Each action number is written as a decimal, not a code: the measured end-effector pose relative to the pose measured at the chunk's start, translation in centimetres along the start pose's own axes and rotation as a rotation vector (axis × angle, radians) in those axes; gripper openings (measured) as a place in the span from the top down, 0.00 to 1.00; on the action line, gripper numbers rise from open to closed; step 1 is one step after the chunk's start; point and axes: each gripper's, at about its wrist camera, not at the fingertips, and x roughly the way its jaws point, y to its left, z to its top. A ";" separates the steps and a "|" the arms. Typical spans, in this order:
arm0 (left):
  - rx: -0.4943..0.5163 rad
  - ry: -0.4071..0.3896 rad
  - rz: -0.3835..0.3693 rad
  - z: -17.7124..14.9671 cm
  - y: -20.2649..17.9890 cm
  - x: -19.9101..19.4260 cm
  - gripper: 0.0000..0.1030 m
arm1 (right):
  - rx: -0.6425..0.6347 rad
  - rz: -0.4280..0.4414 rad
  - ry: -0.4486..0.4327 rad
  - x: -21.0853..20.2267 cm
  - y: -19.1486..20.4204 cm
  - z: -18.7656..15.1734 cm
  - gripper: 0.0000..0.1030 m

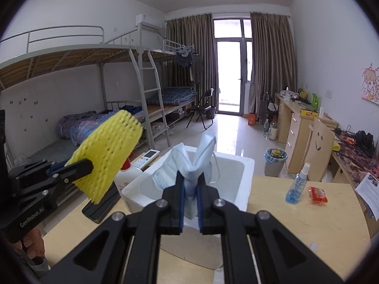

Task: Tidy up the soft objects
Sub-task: 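Open the right gripper to drop the blue mask into the foam box, then lower the yellow mesh net into the foam box and open the left gripper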

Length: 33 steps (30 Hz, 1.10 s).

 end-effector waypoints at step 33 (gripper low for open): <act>0.022 0.021 -0.035 1.0 -1.4 2.2 0.90 | 0.059 -0.026 -0.021 -1.2 -1.4 0.2 0.21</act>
